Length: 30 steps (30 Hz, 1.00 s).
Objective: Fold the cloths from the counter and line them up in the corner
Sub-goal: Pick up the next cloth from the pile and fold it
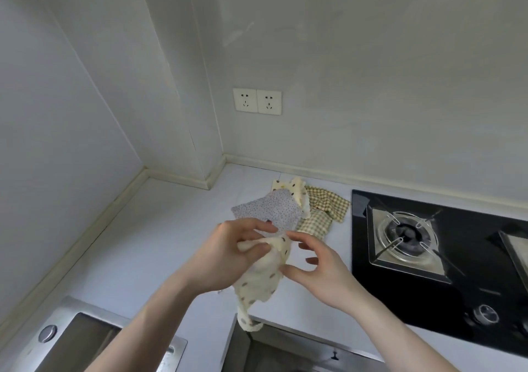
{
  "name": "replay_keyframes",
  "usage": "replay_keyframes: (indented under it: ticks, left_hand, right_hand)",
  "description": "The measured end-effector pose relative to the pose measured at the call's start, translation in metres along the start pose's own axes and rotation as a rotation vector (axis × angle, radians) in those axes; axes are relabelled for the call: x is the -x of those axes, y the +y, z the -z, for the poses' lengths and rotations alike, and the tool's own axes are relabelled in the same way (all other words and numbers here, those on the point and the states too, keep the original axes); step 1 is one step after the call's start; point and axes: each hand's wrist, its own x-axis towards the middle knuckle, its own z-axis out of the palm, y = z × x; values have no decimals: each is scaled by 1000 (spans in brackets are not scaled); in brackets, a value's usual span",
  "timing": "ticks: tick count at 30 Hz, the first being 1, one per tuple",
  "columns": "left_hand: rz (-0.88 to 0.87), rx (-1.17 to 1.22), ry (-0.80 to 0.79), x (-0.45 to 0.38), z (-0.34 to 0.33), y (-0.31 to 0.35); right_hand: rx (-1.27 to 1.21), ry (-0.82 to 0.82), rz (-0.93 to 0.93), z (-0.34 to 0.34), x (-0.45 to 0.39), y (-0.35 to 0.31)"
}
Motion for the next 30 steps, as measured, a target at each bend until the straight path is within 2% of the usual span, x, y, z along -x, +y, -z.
replay_keyframes:
  ticks: [3, 6, 11, 18, 24, 30]
  left_hand:
    - [-42, -13, -62, -8, -6, 13]
    - [-64, -35, -56, -17, -10, 21]
    - [-44, -62, -54, -27, -19, 27]
    - [-73, -127, -61, -31, -33, 35]
    - [-69, -133, -33, -34, -39, 29]
    - [-99, -128, -1, -33, -44, 27]
  right_hand:
    - [55, 81, 32, 6, 3, 10]
    - [59, 129, 29, 17, 6, 13]
    - [9, 74, -32, 28, 16, 11]
    - [43, 102, -1, 27, 20, 12]
    - [33, 48, 19, 32, 26, 6]
    - [62, 220, 6, 31, 18, 31]
